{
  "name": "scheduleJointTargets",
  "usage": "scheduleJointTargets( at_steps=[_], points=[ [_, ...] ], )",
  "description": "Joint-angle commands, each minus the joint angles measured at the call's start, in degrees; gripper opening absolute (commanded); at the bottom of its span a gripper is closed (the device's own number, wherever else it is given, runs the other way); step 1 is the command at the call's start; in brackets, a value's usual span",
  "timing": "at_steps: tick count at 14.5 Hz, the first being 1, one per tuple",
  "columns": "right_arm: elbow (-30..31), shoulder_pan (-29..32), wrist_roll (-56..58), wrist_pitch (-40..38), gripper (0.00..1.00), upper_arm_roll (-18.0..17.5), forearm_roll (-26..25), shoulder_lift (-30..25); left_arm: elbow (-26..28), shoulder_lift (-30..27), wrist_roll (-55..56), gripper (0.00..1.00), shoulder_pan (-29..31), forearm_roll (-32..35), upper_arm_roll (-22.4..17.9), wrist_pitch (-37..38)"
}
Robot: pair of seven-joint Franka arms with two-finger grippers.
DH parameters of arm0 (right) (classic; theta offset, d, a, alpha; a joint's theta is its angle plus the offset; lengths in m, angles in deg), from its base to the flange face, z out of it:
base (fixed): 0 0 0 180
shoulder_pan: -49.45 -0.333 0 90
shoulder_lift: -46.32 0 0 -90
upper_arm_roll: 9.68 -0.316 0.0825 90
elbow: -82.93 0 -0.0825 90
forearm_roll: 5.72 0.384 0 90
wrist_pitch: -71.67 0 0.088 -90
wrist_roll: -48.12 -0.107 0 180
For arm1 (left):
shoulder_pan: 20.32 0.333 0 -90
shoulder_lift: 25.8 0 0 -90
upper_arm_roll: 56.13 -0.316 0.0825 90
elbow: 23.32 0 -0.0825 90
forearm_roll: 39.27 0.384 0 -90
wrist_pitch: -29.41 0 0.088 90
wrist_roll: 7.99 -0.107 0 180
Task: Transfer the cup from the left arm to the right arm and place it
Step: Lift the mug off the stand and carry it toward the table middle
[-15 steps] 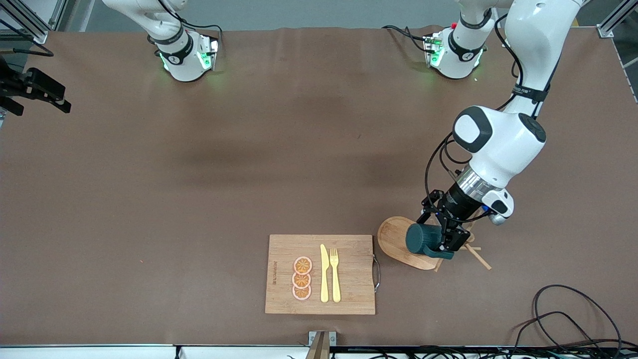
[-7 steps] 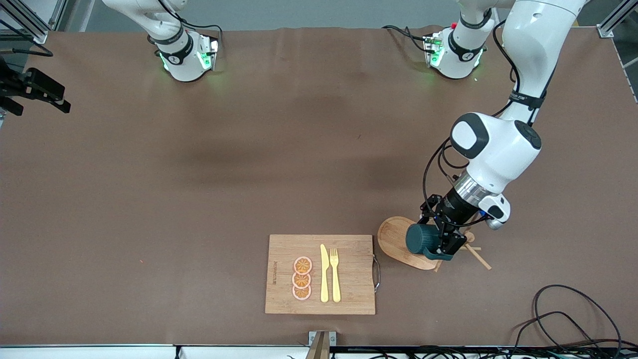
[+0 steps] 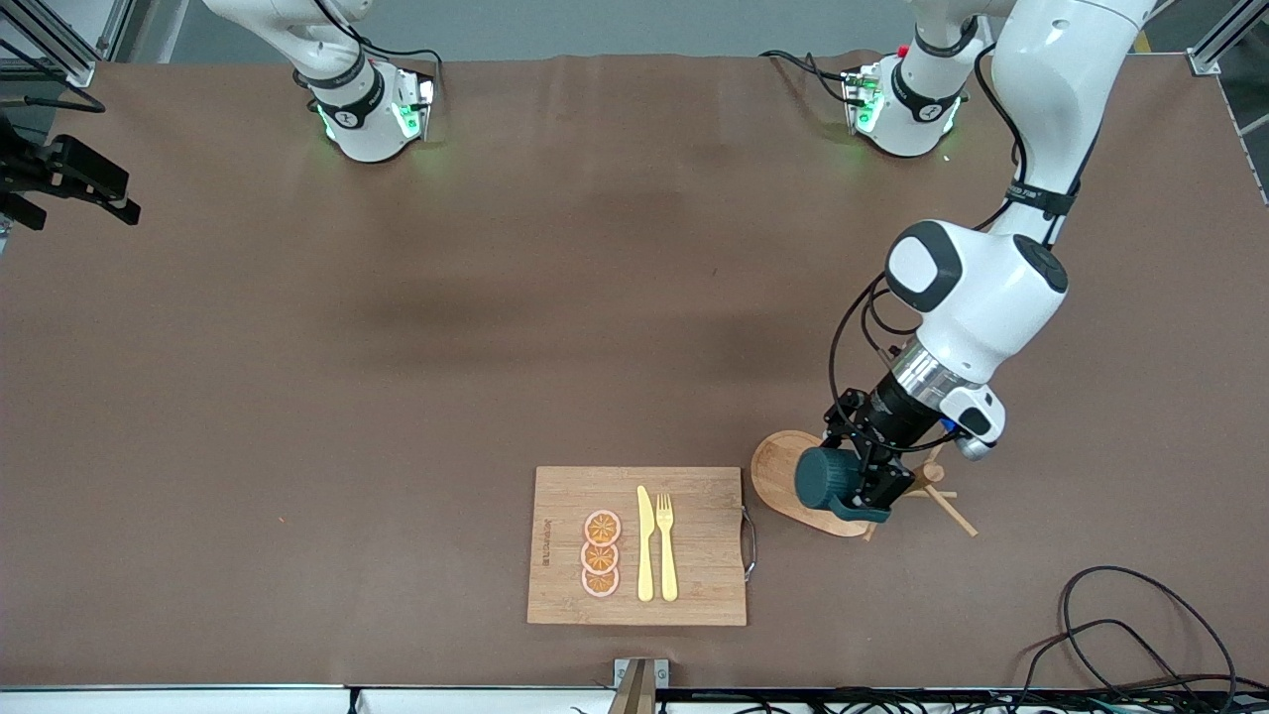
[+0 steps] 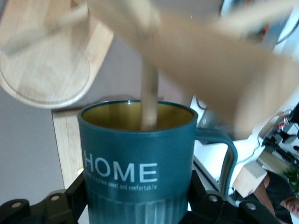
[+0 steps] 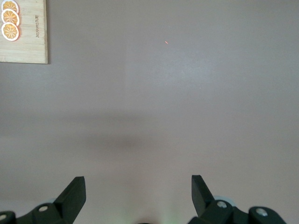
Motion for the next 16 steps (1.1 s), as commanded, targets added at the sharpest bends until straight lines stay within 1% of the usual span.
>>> scheduleJointTargets(
  at_steps=[1,3,4,5,6,8,9,10,11,12,14,15,16],
  points=[
    [-0.93,0.95,0.49,-0.66,1.00,-0.42,0.41,0.32,1.29,-4.09,0.72,0.71,-3.05,0.37,-0.02,0.58],
    [-0.84,0.95,0.58,-0.66,1.00,-0.42,0.41,0.23,1.21,-5.24,0.81,0.71,-6.30,0.45,-0.10,1.10],
    [-0.84,0.95,0.58,-0.75,1.00,-0.42,0.41,0.23,0.77,-5.16,0.81,0.70,-8.66,0.54,-0.28,1.02],
    [-0.84,1.03,0.58,-0.75,1.00,-0.42,0.41,0.23,-0.45,-4.37,0.90,0.69,-10.95,2.02,-0.37,1.02],
    [-0.76,1.12,0.66,-0.75,1.00,-0.42,0.41,0.23,-2.12,-2.80,0.81,0.68,-12.71,5.69,-0.63,1.02],
    [-0.76,1.56,0.67,-0.75,1.00,-0.42,0.41,0.23,-3.88,-1.39,0.90,0.68,-14.39,13.95,-0.46,1.10],
    [-0.76,1.56,0.67,-0.75,1.00,-0.42,0.41,0.23,-5.11,-0.42,0.90,0.68,-16.14,17.30,-0.46,1.11],
    [-0.67,1.56,0.58,-0.75,1.00,-0.42,0.41,0.23,-6.69,0.89,0.90,0.67,-17.55,18.90,-0.63,1.45],
    [-0.67,1.56,0.58,-0.75,1.00,-0.42,0.41,0.32,-9.31,2.39,0.90,0.67,-18.61,21.17,-0.72,3.89],
    [-0.67,1.56,0.58,-0.75,1.00,-0.42,0.41,0.23,-12.91,4.31,0.90,0.66,-20.19,24.77,-0.89,7.92],
    [-0.67,1.56,0.49,-0.75,1.00,-0.42,0.41,0.23,-20.64,7.83,2.73,0.65,-24.74,34.60,-3.78,16.79],
    [-0.67,1.56,0.58,-0.75,1.00,-0.42,0.41,0.23,-23.38,9.68,4.75,0.65,-27.73,38.39,-5.71,19.01],
    [-0.58,1.65,0.58,-0.75,1.00,-0.42,0.41,0.23,-24.79,11.17,6.07,0.65,-30.11,40.77,-7.47,19.21]
  ],
)
